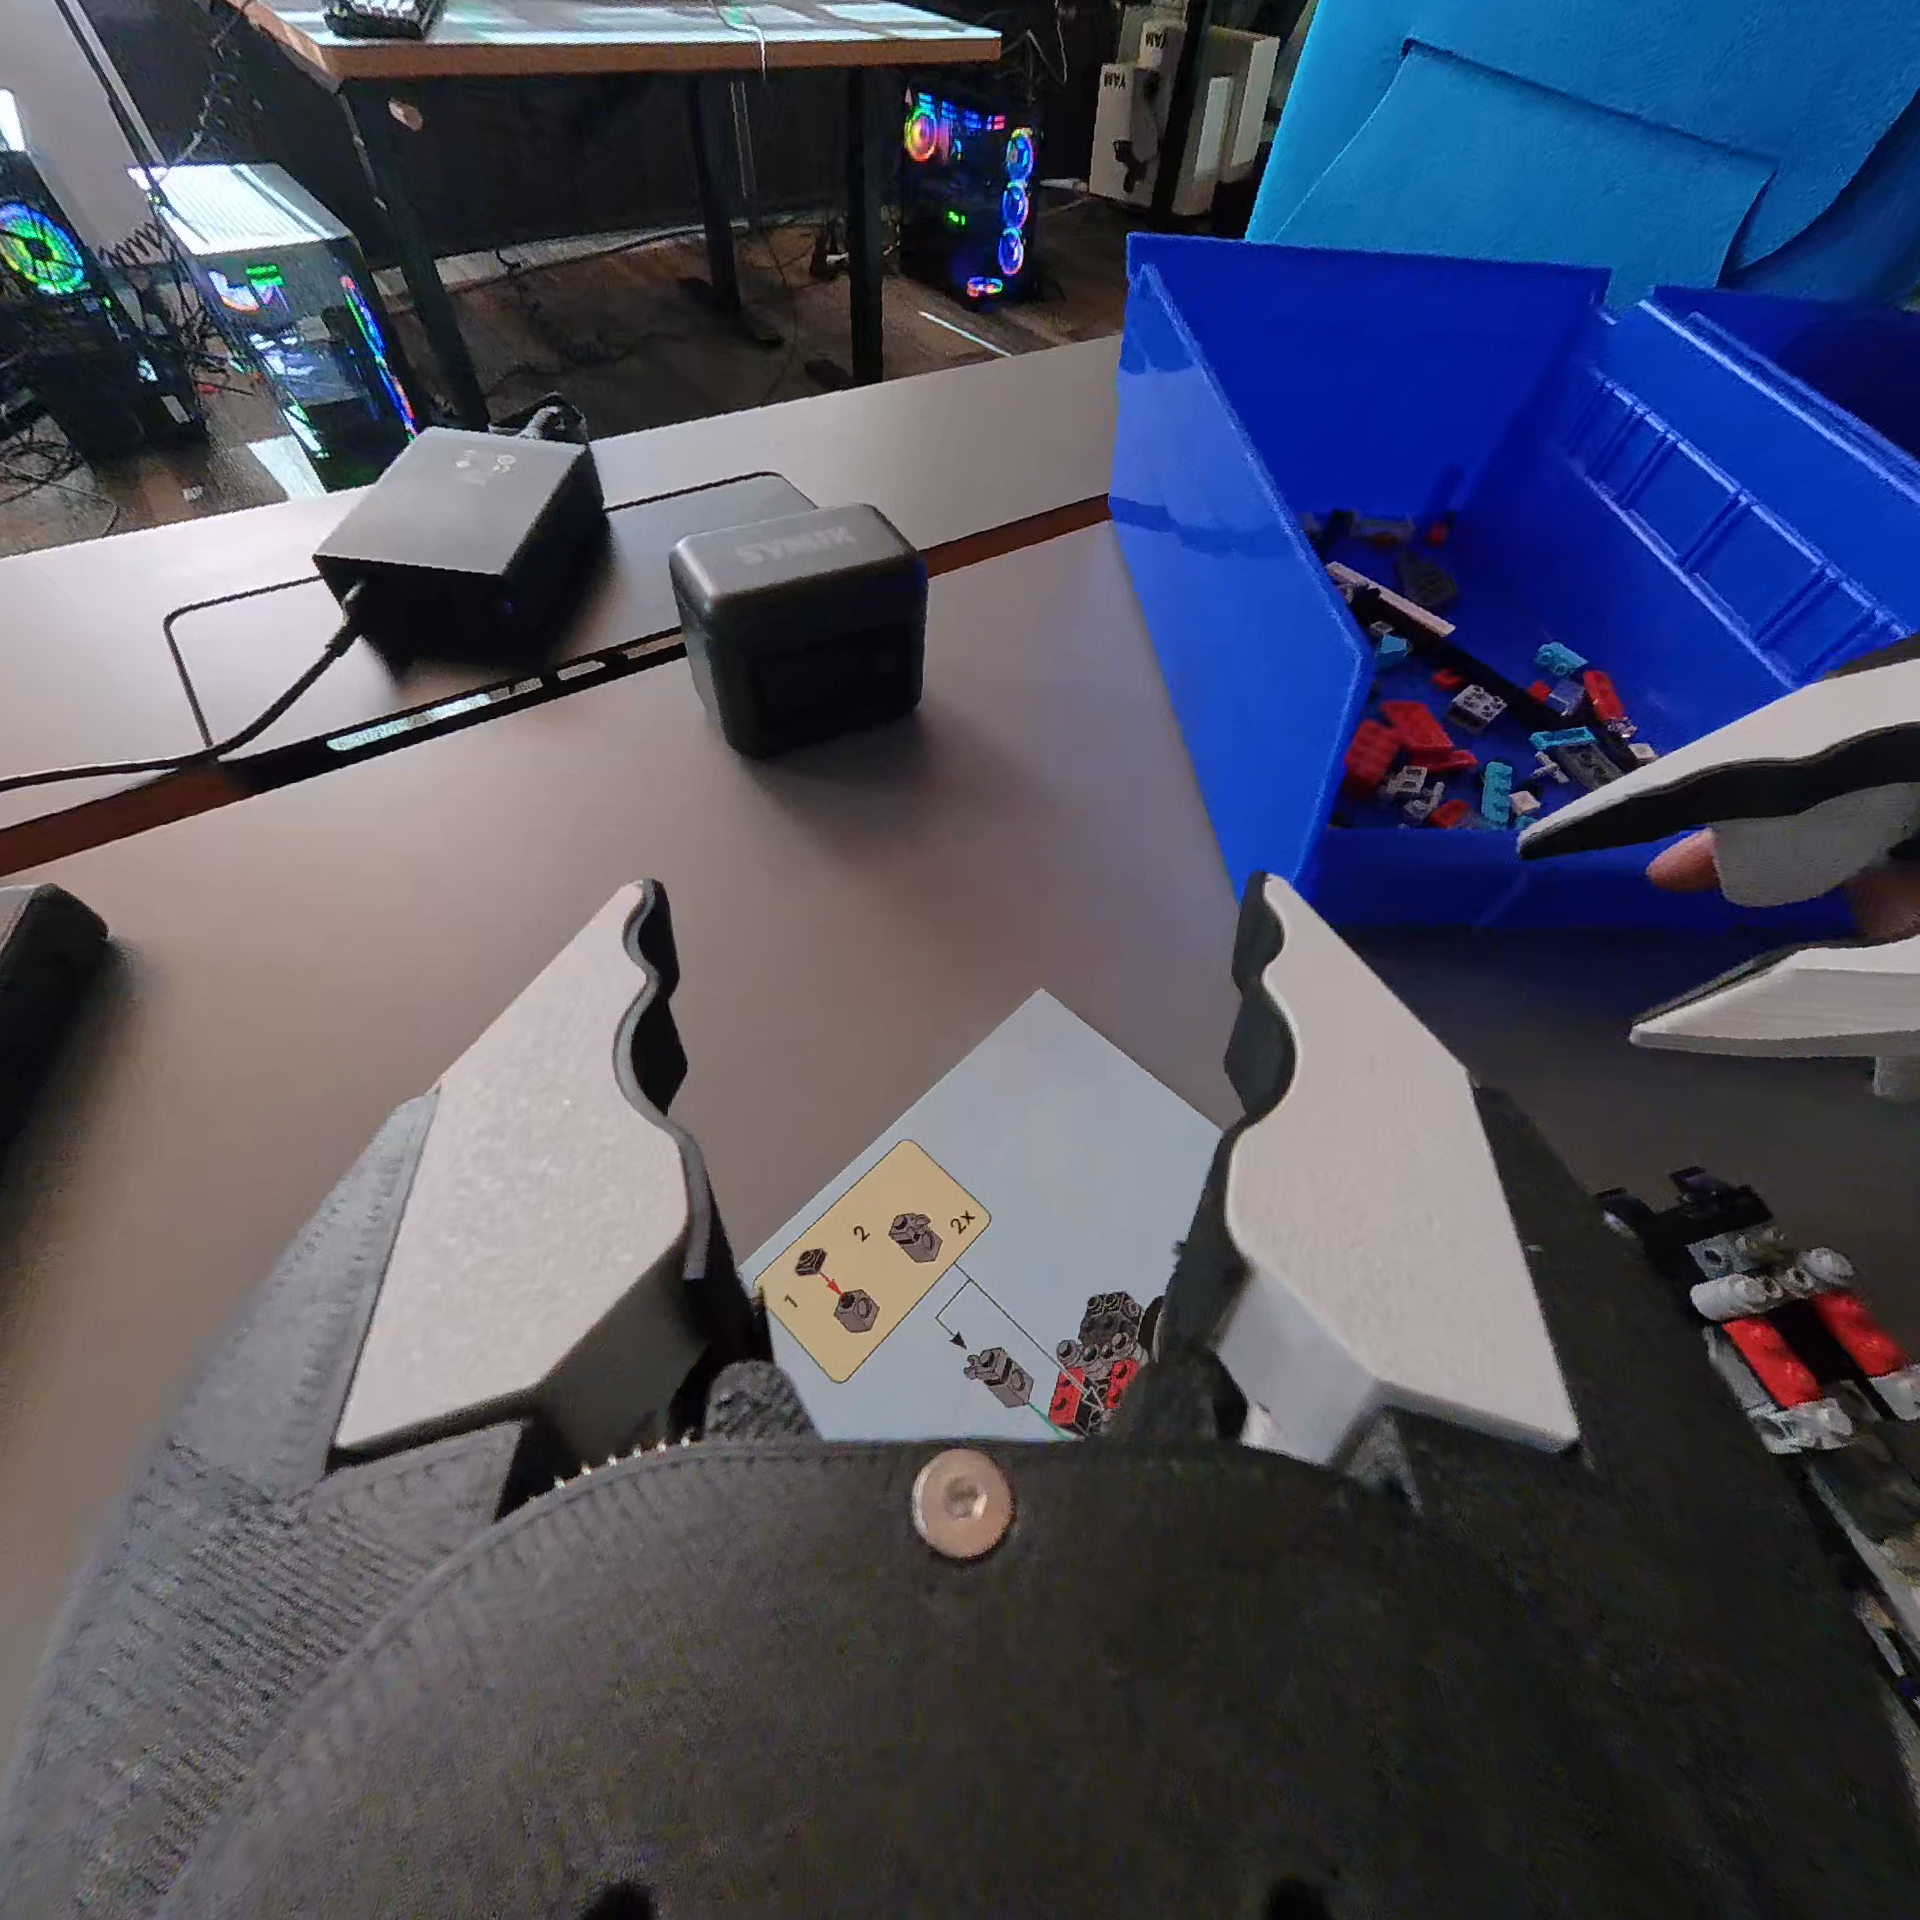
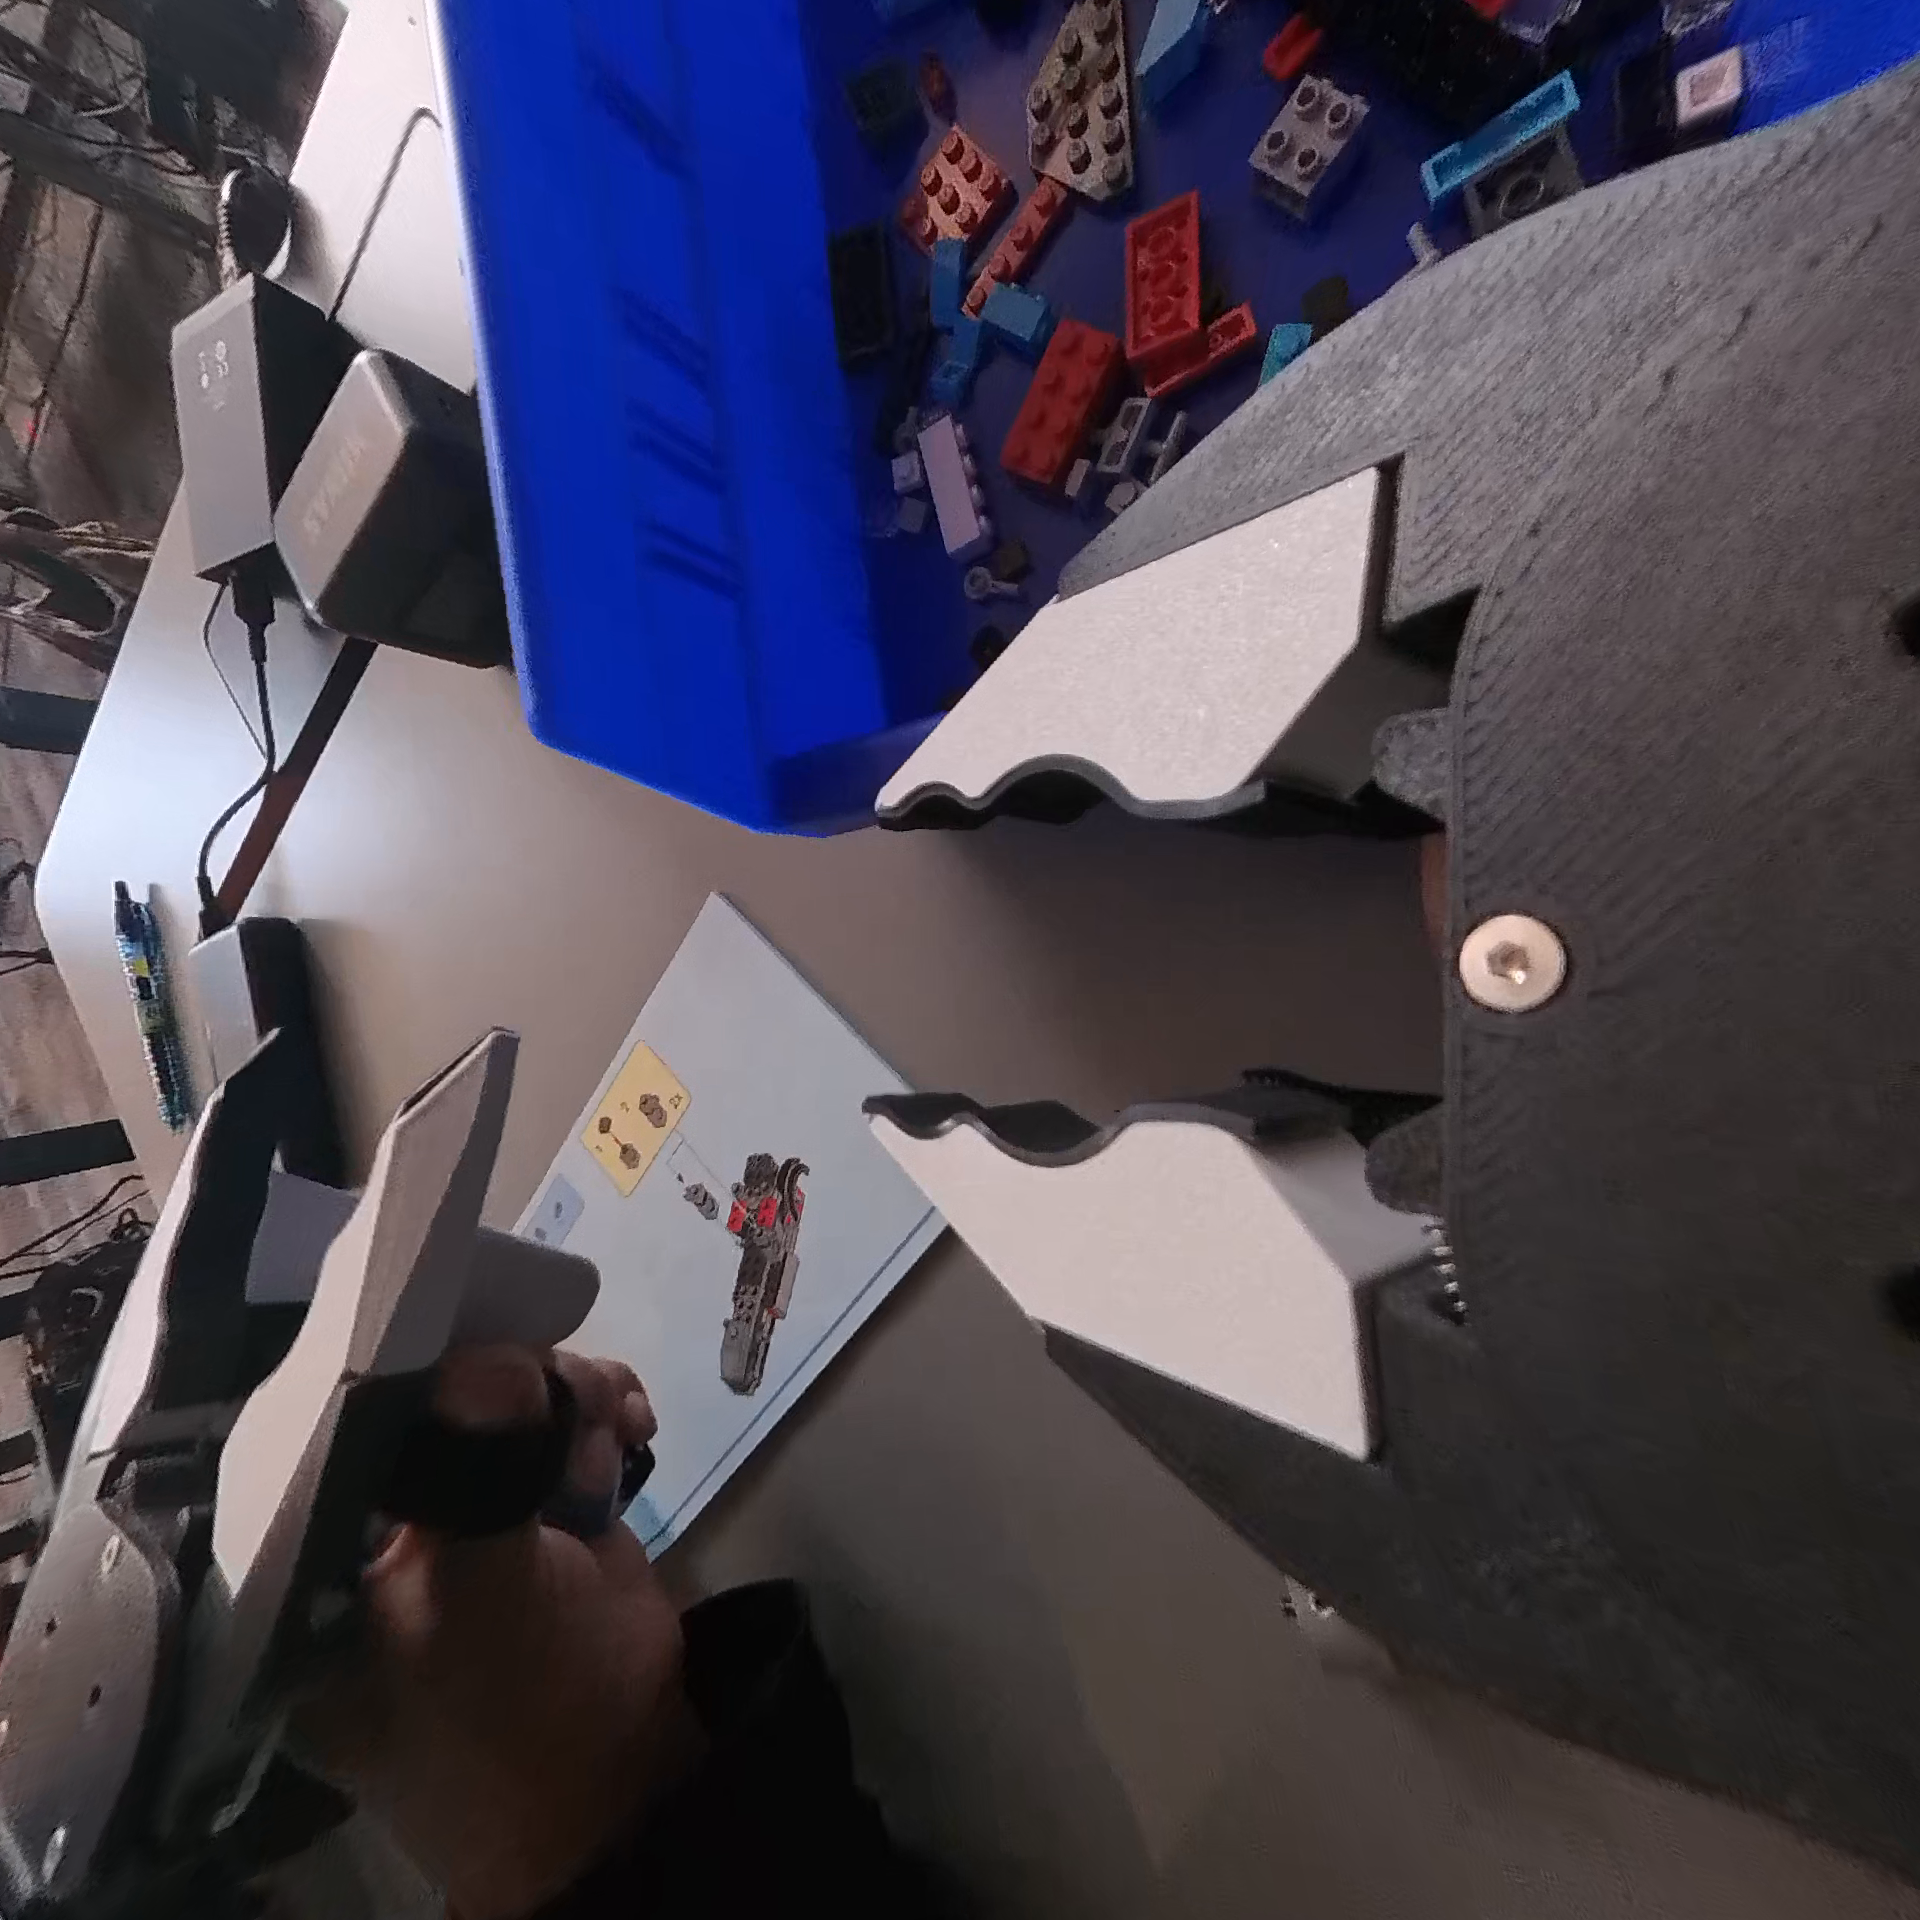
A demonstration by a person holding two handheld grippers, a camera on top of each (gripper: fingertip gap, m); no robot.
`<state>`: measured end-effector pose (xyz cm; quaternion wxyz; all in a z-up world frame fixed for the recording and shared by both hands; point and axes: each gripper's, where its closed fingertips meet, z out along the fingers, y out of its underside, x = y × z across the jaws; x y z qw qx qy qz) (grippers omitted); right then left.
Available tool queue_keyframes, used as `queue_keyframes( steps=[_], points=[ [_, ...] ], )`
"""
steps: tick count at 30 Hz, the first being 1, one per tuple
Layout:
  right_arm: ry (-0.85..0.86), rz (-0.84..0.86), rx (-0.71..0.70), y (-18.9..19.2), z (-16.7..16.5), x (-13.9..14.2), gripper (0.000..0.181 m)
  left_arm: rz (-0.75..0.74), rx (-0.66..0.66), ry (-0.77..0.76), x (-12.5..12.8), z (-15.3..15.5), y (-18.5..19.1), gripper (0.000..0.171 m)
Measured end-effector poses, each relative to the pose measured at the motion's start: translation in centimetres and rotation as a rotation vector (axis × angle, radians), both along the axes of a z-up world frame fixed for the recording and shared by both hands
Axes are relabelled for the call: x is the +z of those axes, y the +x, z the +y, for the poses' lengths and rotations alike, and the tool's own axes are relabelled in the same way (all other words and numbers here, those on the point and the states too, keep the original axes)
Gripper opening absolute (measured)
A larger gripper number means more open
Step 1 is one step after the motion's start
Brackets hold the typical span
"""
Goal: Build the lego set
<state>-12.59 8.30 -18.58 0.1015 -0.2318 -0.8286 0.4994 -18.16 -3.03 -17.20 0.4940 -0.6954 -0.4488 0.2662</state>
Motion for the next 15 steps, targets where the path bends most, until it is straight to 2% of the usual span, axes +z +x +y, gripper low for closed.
queue_keyframes(
  steps=[7,15],
  points=[
    [-0.128,0.011,0.004,0.6,0.4,0.7,0.05,-0.075,0.014,-0.011,-1.6,-0.8,1.4,0.106],
    [-0.163,0.008,0.001,0.7,0.0,0.3,0.047,-0.095,0.017,0.001,-1.1,-1.1,2.5,0.103]
  ],
)
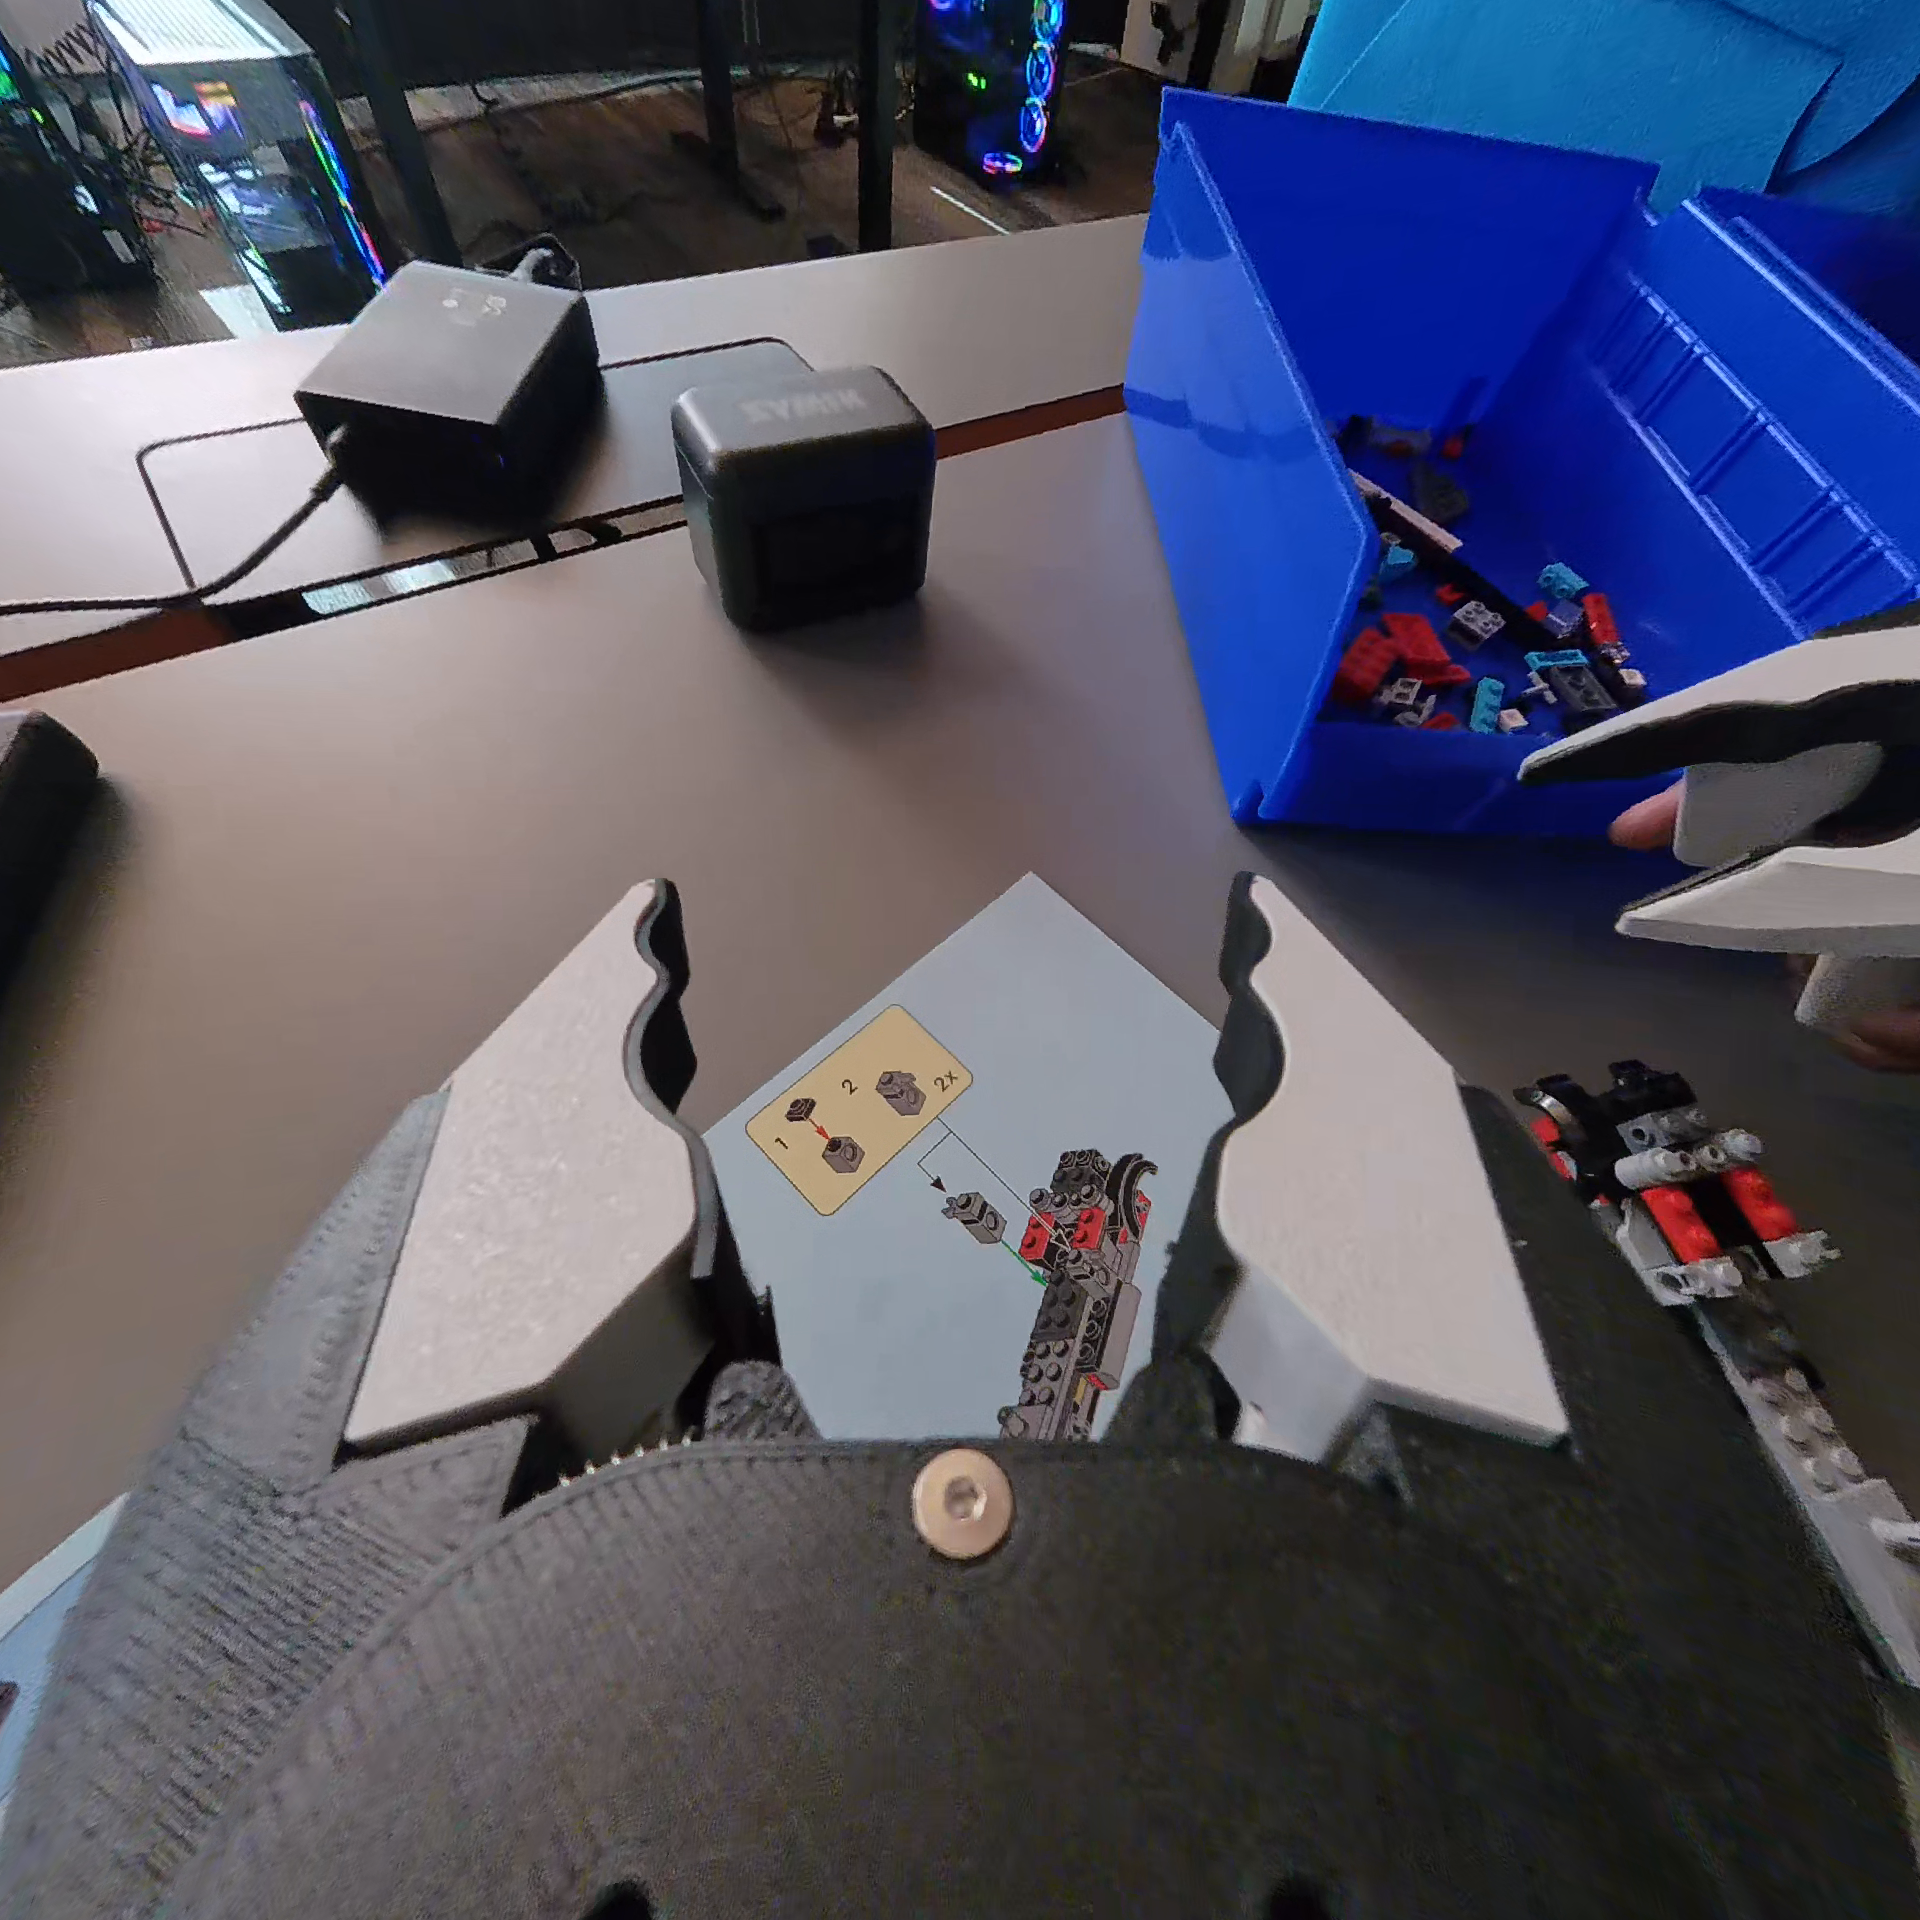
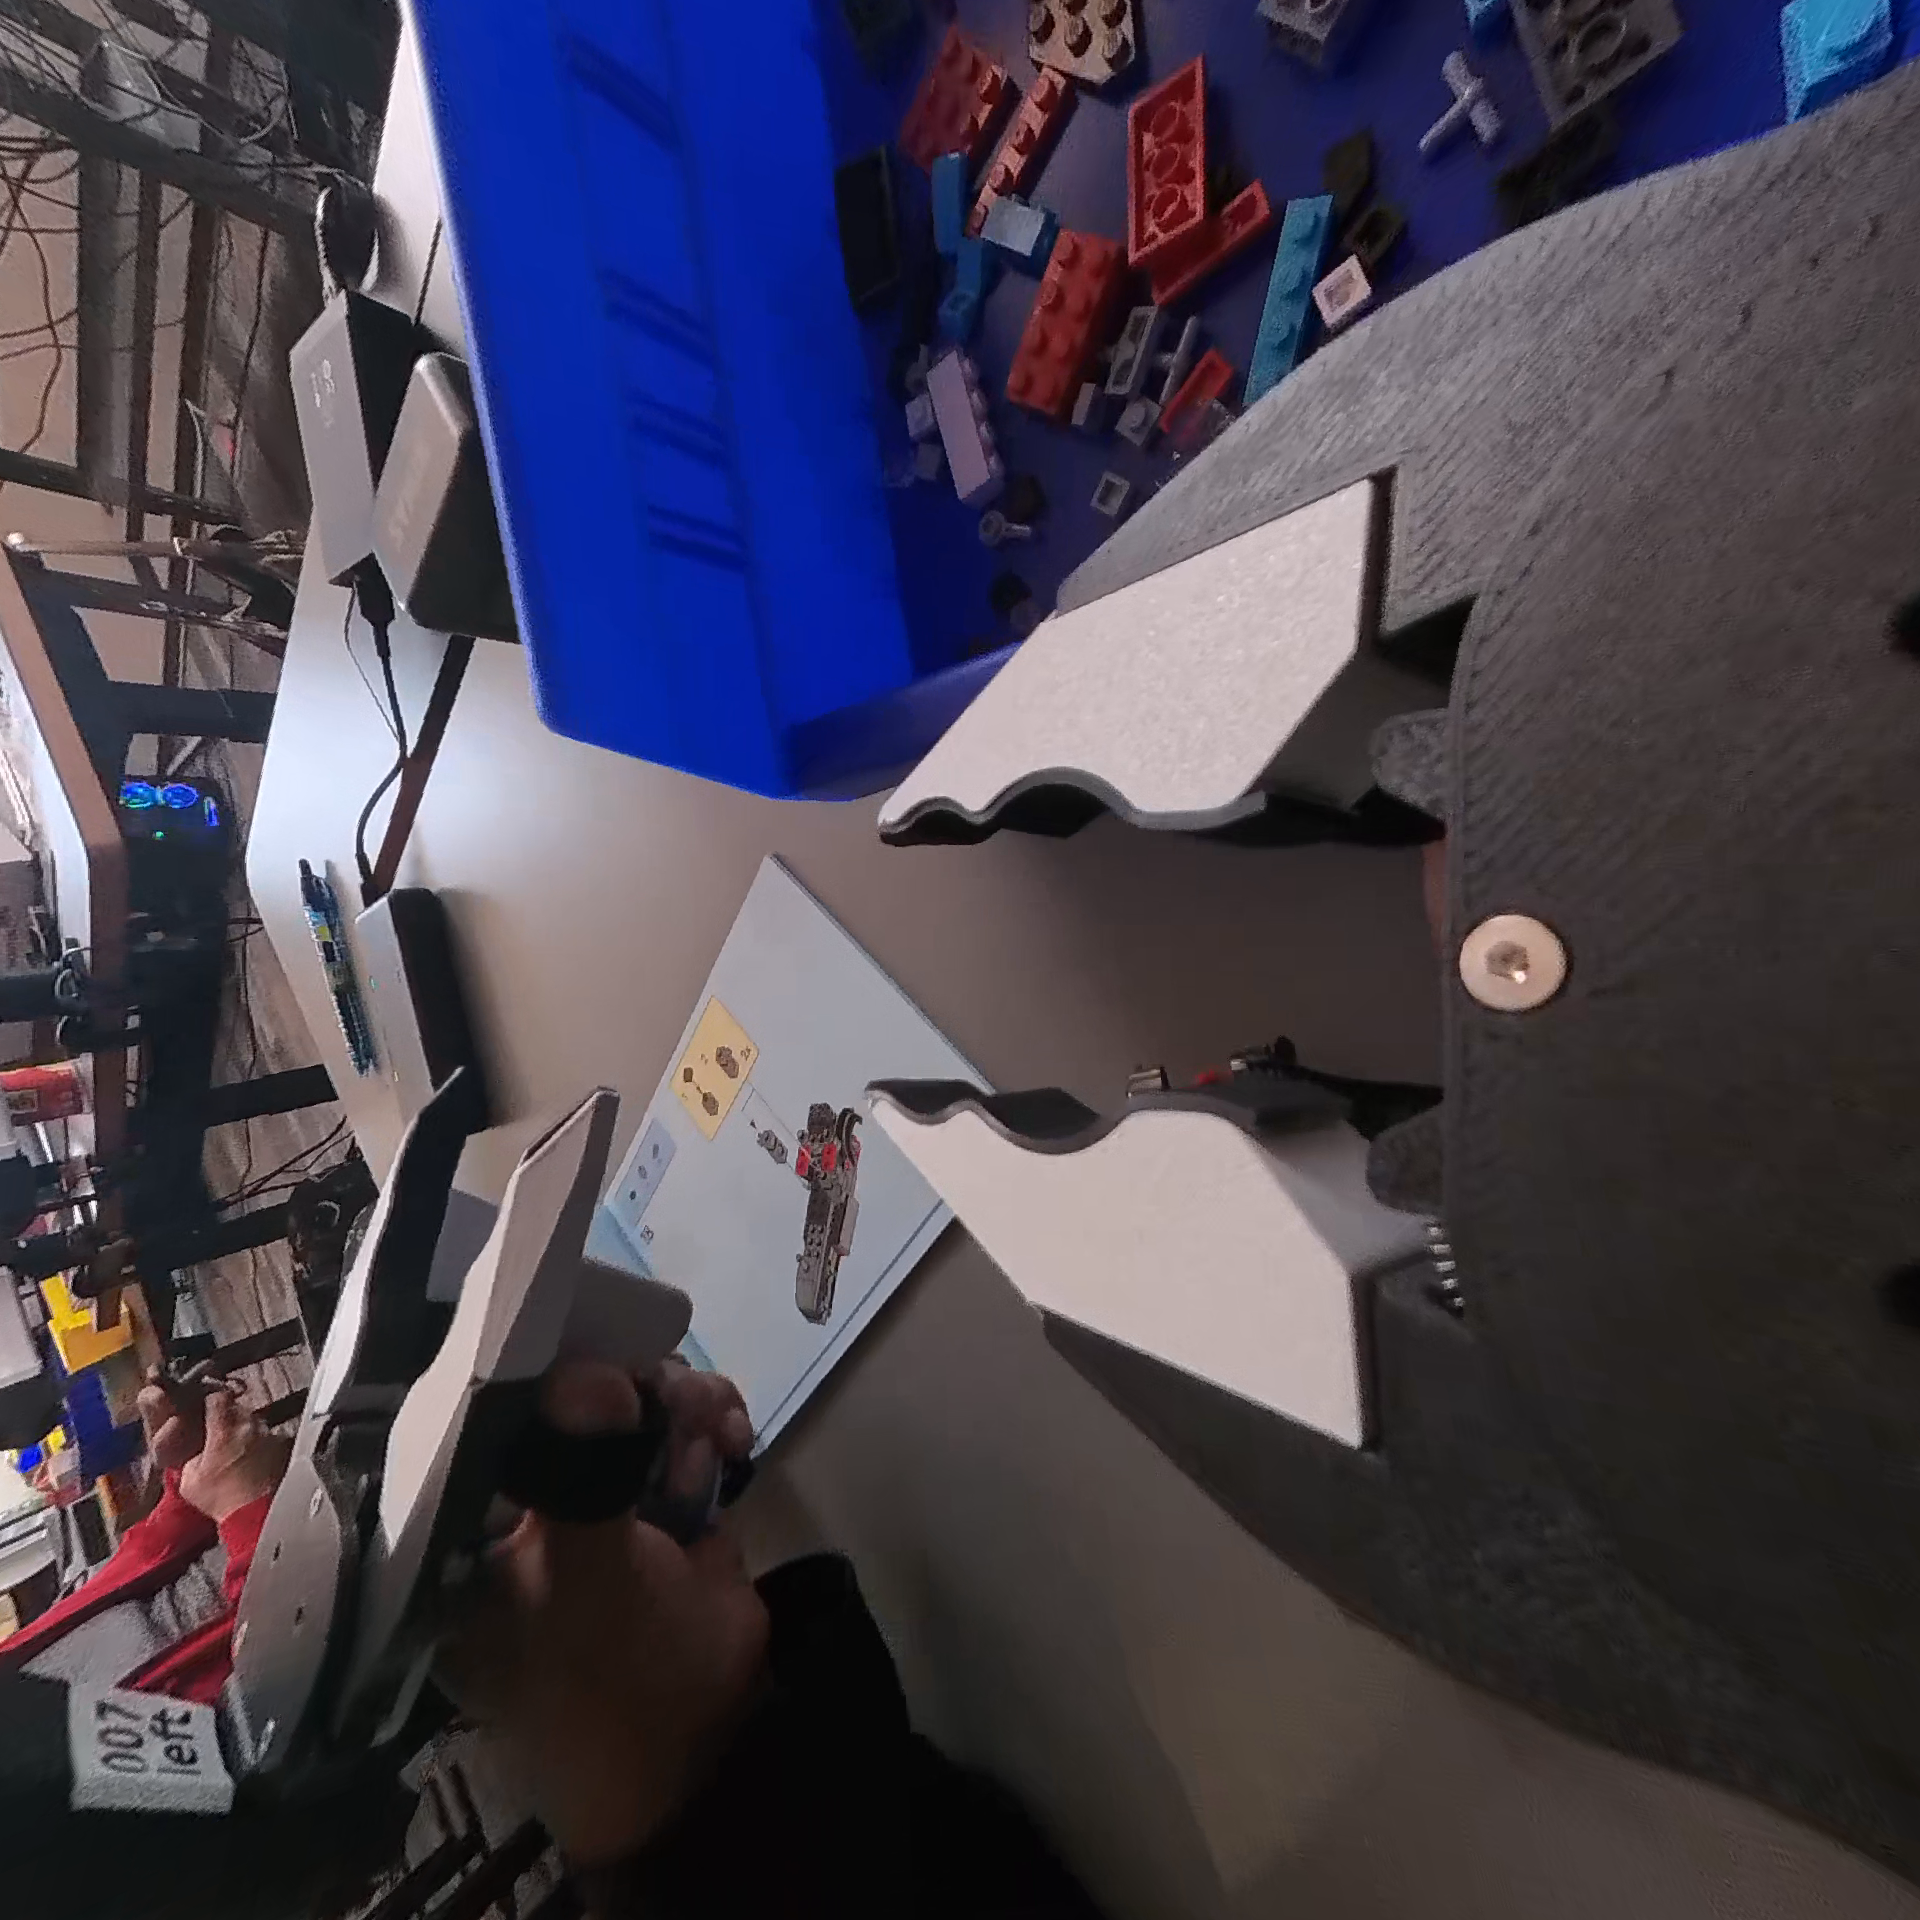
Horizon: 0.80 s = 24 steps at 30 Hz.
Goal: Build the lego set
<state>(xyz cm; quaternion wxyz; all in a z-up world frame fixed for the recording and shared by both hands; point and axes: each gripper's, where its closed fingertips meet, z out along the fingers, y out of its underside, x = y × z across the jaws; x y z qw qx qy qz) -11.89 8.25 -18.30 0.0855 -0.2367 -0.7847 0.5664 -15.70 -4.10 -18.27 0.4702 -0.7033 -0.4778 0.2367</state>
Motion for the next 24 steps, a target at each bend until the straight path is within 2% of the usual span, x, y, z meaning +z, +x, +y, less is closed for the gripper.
queue_keyframes(
  steps=[14,16,21,24],
  points=[
    [0.012,-0.013,0.018,-0.1,-0.1,-1.2,0.045,-0.081,-0.012,0.006,-0.9,-1.6,0.2,0.104],
    [0.011,-0.011,0.022,-0.1,-0.2,-1.2,0.045,-0.107,-0.091,-0.031,-1.4,-1.0,1.0,0.104],
    [0.003,-0.017,0.027,-0.1,-0.2,-1.2,0.045,-0.169,-0.369,-0.279,-4.3,2.2,4.4,0.107],
    [0.001,-0.023,0.031,-0.1,-0.2,-1.2,0.044,-0.157,-0.445,-0.367,-5.3,2.9,5.3,0.112]
  ],
)
